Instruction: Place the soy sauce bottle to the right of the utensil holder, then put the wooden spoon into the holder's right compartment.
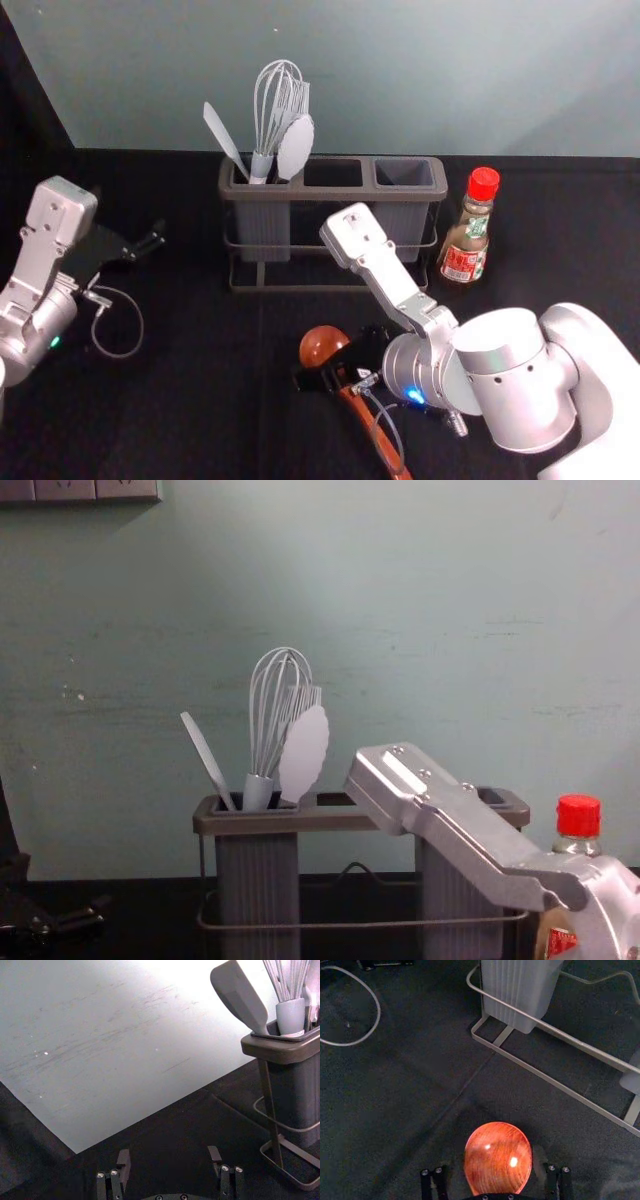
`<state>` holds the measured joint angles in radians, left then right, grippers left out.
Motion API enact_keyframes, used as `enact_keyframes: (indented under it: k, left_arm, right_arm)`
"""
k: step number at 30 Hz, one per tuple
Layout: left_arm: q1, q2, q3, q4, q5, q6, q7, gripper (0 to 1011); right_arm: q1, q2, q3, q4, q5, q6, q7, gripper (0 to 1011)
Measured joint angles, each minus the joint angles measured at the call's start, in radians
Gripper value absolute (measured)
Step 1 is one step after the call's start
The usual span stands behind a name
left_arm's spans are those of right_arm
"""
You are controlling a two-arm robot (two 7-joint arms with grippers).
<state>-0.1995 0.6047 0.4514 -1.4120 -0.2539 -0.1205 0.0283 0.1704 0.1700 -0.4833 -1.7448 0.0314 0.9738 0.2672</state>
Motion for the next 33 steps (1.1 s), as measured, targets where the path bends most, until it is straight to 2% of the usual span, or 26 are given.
enact_keyframes:
  k: [33]
  left_arm:
    - [0.0, 0.0, 0.0, 0.0, 0.0, 0.0, 0.0, 1011]
  right_arm:
    - [0.002, -0.034, 0.005, 0.029, -0.087, 0.007, 0.029, 995]
